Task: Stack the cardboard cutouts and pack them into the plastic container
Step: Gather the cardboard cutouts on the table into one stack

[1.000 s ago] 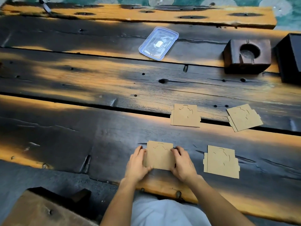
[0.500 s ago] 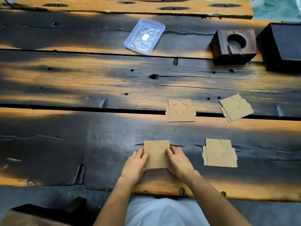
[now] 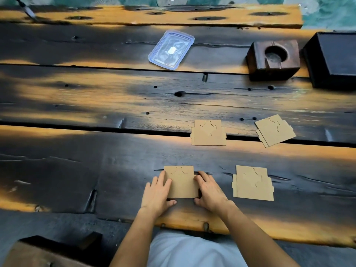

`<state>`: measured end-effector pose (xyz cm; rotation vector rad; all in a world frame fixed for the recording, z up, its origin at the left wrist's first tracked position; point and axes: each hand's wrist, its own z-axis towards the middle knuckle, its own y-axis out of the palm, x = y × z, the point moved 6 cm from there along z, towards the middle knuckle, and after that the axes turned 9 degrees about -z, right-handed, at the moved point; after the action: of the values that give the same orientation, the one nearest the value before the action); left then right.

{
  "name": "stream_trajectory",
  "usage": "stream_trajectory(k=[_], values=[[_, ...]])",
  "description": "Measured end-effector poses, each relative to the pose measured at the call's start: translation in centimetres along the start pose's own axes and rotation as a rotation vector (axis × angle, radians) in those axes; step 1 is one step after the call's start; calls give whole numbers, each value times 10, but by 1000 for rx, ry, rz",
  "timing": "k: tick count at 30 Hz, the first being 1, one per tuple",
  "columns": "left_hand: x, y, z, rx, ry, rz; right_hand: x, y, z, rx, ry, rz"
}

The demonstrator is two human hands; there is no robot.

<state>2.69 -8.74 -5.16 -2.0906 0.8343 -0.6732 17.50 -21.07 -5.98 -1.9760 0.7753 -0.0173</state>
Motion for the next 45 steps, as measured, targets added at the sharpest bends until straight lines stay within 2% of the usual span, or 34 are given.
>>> stream_trajectory(k=[4,9,18,30,45], values=[[46,2,4,52,46,9,42,-6,-19,18,15,1],[129,10,18,20,111,-30,113,-16,-46,55,32,-97],[226,20,46,-28,116,-97,222,-24,-76,-43,159,-160],[246,31,72,-106,60,-76,246,-27,-76,-133,103,-176],[261,34,82,-88,34,-28,255,-41,-65,-21,15,-167]])
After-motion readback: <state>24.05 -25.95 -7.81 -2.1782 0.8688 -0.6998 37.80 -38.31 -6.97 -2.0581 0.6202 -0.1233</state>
